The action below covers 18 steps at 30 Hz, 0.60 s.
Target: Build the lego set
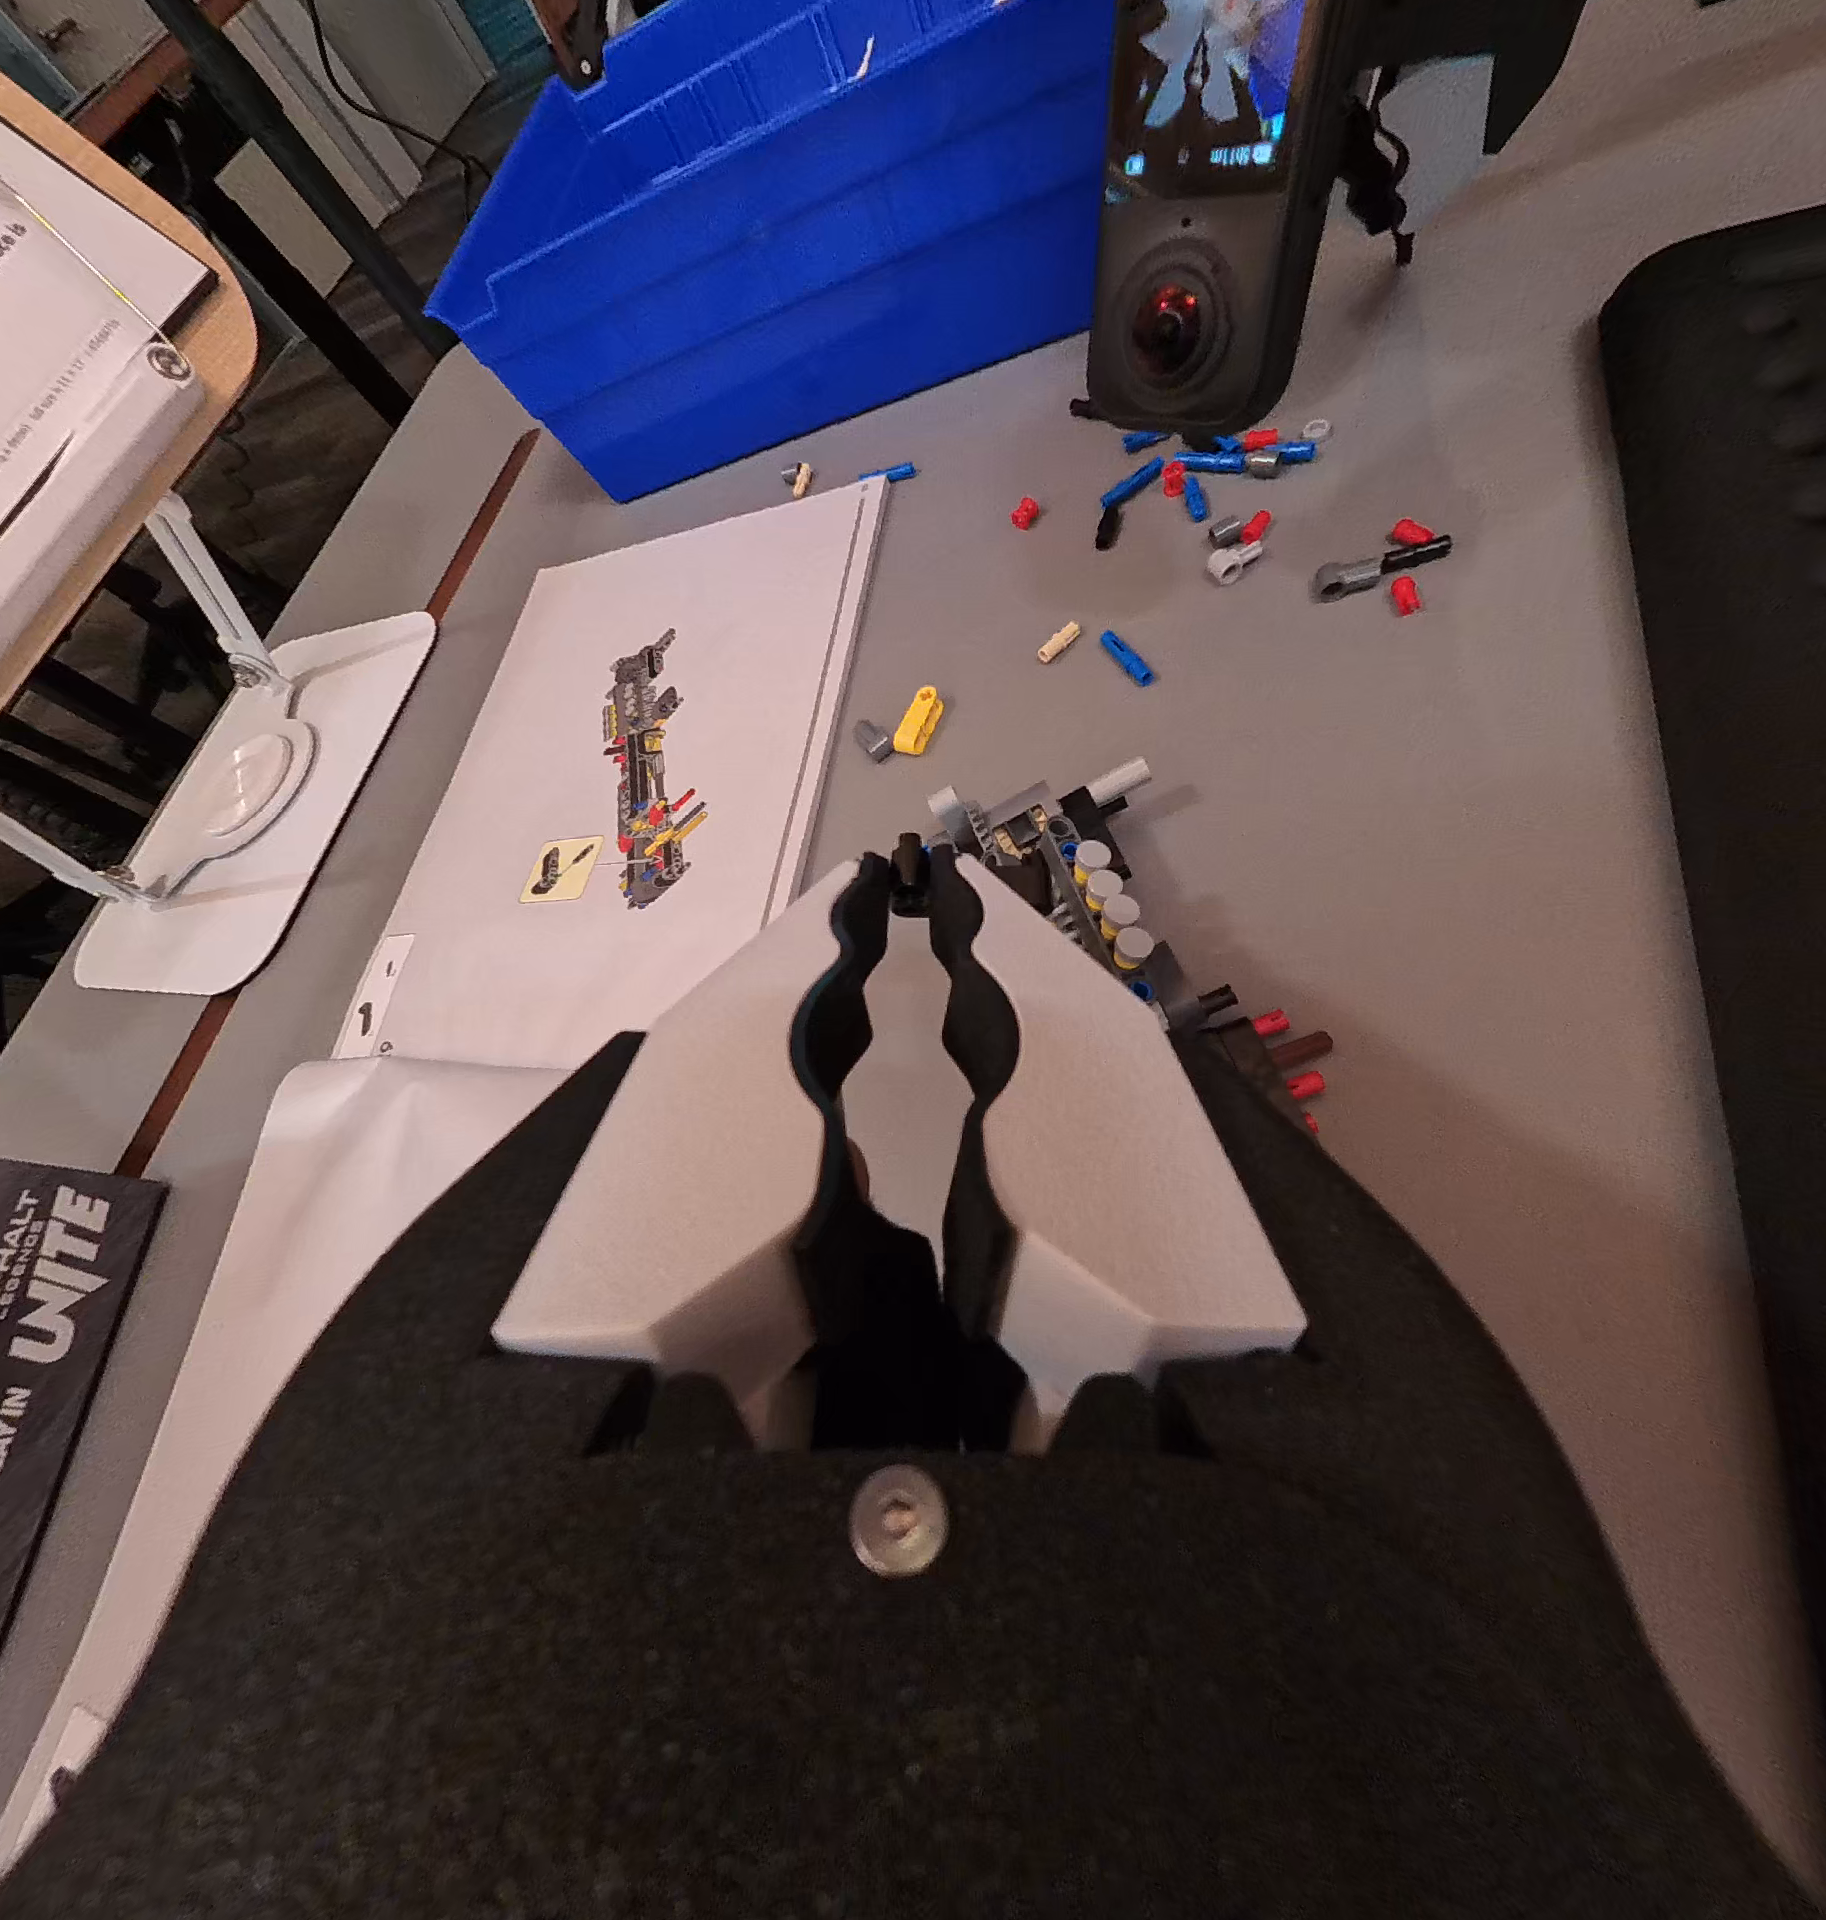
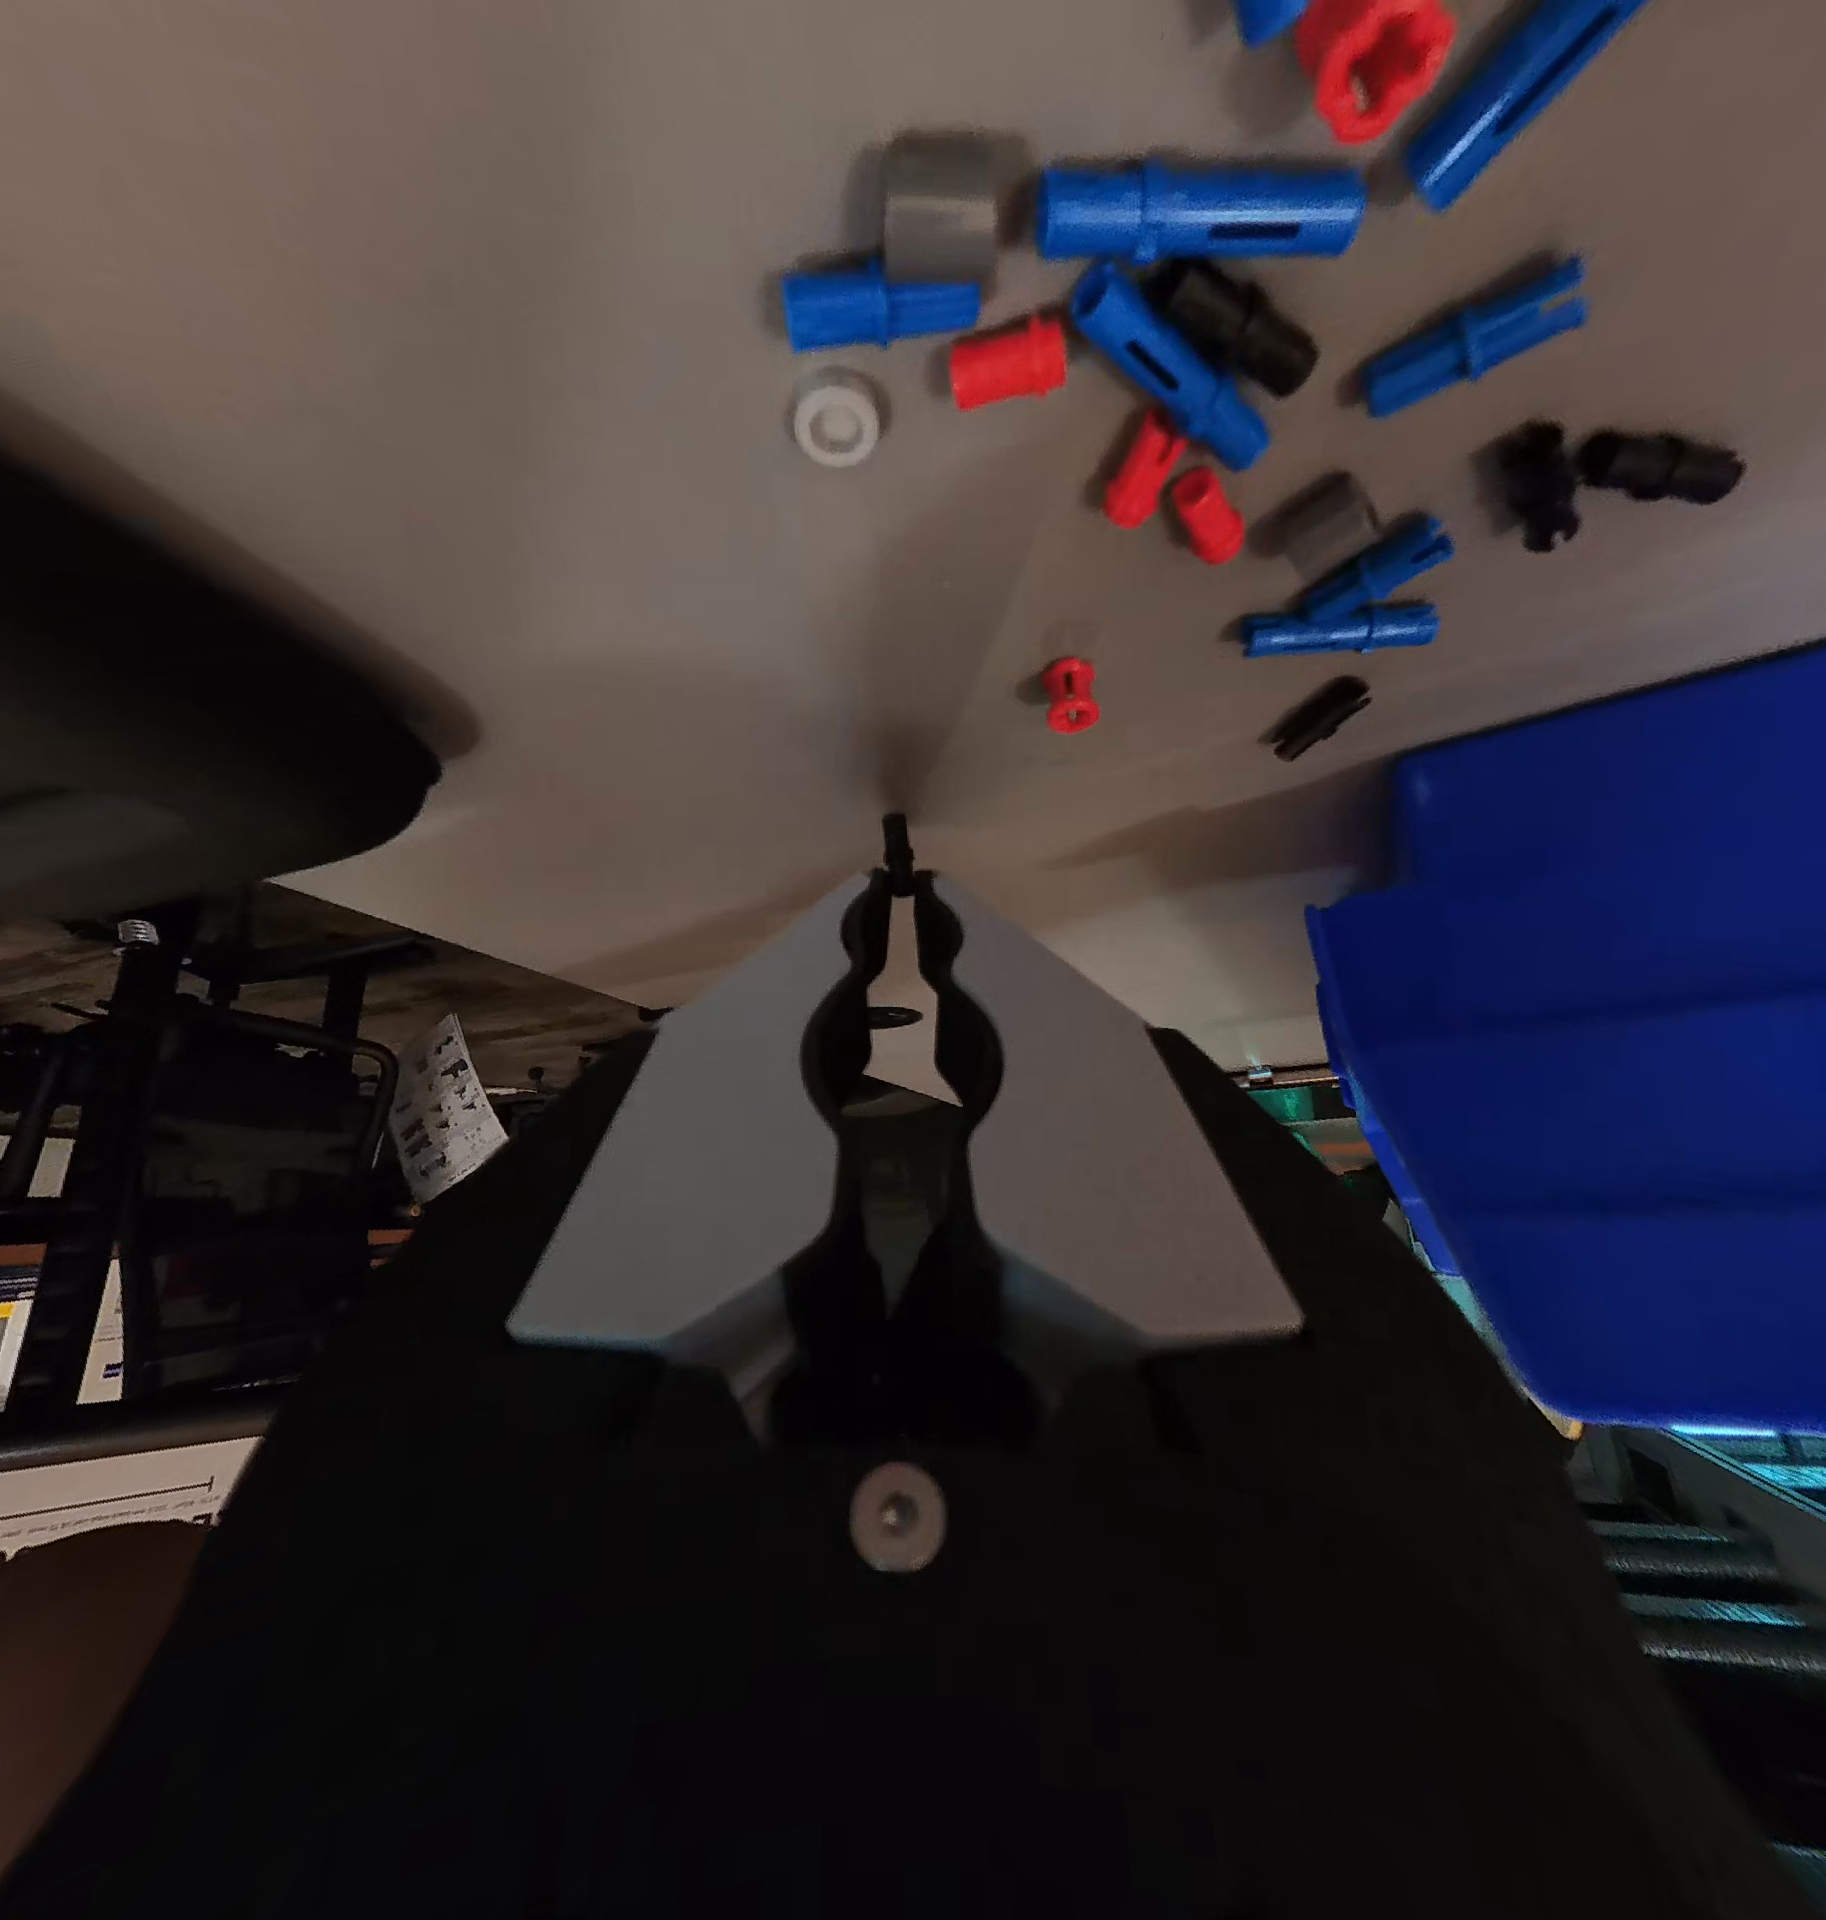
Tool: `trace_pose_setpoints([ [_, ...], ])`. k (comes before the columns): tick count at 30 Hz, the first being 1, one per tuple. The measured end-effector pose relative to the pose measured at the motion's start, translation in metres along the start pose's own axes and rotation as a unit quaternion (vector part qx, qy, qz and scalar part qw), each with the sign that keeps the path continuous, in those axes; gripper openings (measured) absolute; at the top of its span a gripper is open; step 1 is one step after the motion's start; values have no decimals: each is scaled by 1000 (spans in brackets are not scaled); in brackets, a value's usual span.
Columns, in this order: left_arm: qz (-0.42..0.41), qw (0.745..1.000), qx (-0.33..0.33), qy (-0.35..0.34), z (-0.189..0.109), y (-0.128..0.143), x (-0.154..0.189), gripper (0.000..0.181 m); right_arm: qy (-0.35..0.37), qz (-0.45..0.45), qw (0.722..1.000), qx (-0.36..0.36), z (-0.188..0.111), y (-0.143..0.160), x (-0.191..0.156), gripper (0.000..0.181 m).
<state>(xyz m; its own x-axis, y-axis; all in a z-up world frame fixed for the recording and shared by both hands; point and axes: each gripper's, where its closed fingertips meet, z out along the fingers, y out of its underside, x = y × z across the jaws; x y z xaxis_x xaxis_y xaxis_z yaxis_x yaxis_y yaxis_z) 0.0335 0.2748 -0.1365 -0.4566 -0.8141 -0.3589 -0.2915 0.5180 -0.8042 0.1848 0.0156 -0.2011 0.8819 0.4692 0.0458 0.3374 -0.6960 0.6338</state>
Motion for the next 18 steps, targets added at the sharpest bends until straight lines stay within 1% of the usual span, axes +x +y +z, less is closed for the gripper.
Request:
trace_pose_setpoints([
  [8, 3, 1000, 1, -2, -1, -1, 0, 7, -5, 1, 1000, 12, 2, -1, -2, 5],
  [13, 5, 1000, 0, -2, 0, -1, 0, 7, 12, -4, 1000, 14, 4, -1, 2, 10],
  [18, 5, 1000, -1, -2, 0, 0, 1, 7, 12, -2, 999, 46, 1, -2, 3, 14],
])
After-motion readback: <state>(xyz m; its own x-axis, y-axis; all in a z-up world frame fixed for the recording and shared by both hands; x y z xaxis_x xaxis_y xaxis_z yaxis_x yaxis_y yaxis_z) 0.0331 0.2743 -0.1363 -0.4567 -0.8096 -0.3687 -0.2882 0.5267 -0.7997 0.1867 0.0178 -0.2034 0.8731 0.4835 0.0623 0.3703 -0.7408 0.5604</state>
